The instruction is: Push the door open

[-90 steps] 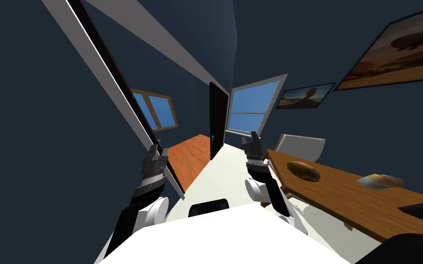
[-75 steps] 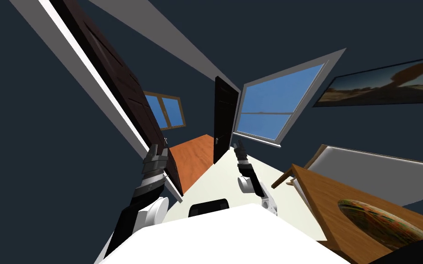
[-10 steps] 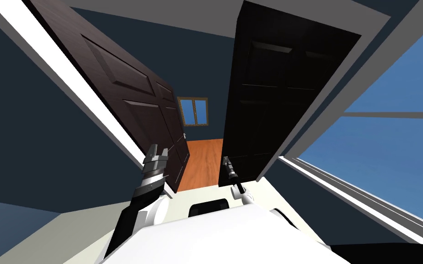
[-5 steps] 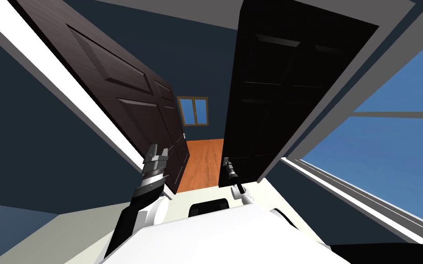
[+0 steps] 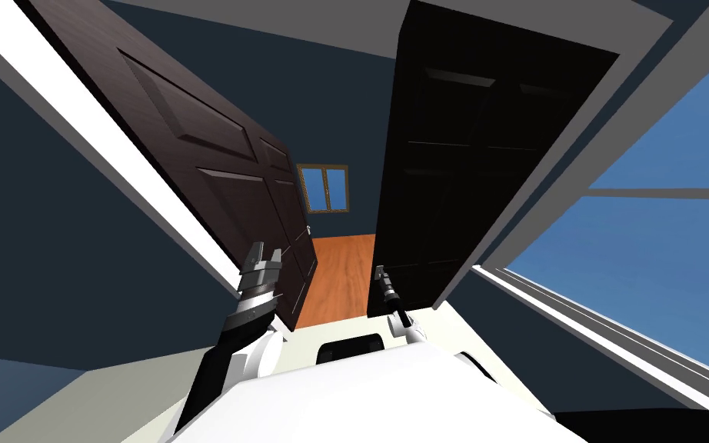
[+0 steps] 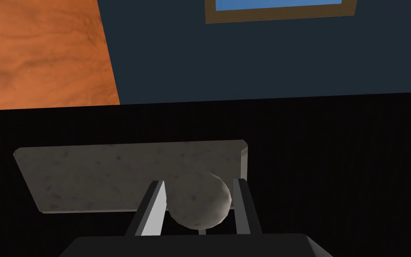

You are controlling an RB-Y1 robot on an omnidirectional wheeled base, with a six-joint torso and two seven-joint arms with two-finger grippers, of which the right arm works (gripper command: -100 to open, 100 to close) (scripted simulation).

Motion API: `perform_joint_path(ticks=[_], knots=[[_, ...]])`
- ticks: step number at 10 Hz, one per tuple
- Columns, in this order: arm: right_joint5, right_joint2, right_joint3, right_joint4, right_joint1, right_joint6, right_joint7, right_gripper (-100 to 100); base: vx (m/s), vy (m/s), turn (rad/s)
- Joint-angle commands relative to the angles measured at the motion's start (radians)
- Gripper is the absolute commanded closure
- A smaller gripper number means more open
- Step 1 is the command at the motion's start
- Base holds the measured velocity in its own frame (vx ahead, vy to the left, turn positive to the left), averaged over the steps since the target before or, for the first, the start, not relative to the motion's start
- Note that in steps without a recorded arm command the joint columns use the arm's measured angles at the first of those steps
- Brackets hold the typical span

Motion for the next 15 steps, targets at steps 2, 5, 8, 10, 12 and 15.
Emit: perform_joint_path(ticks=[2, 5, 8, 10, 12, 15], knots=[[-0.012, -0.009, -0.021, -0.004, -0.007, -0.002, 0.006, 100, 0.176, 0.044, -0.025], [-0.026, -0.015, -0.047, -0.001, -0.006, -0.001, 0.014, 100, 0.2, 0.043, -0.041], [-0.038, -0.019, -0.066, 0.006, -0.006, 0.0, 0.021, 100, 0.176, 0.047, -0.031], [-0.05, -0.024, -0.088, 0.004, -0.005, 0.001, 0.029, 100, 0.092, 0.034, -0.033], [-0.059, -0.027, -0.104, 0.007, -0.005, 0.002, 0.034, 100, 0.173, 0.043, -0.051], [-0.072, -0.032, -0.127, 0.01, -0.005, 0.002, 0.042, 100, 0.172, 0.053, -0.045]])
